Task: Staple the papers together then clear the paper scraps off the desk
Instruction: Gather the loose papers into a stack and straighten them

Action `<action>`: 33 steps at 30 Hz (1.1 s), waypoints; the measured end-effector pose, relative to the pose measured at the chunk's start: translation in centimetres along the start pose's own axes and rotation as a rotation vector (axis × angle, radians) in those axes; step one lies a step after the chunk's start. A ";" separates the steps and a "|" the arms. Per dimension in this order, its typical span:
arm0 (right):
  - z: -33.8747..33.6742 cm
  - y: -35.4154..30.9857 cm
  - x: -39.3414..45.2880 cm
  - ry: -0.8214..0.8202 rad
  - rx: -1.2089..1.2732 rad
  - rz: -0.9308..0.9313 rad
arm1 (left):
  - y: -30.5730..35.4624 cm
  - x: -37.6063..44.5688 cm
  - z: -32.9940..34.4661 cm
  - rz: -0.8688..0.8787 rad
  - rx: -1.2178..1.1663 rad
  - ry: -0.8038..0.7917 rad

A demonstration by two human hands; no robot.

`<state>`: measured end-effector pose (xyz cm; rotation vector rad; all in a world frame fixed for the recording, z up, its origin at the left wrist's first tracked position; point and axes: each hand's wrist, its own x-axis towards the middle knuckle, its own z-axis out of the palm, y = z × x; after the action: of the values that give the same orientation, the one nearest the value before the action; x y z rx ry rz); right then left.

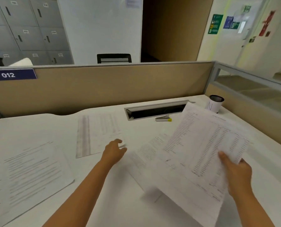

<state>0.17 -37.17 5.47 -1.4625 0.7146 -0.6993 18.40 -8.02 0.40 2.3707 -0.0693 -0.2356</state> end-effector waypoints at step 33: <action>1.3 2.7 5.5 -0.386 0.063 0.252 | -1.7 -11.5 3.0 -0.231 -0.612 0.118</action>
<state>4.52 -40.72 2.71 -1.3677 0.5570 -0.2327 6.49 -7.46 -1.15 1.7734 0.2944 -0.1919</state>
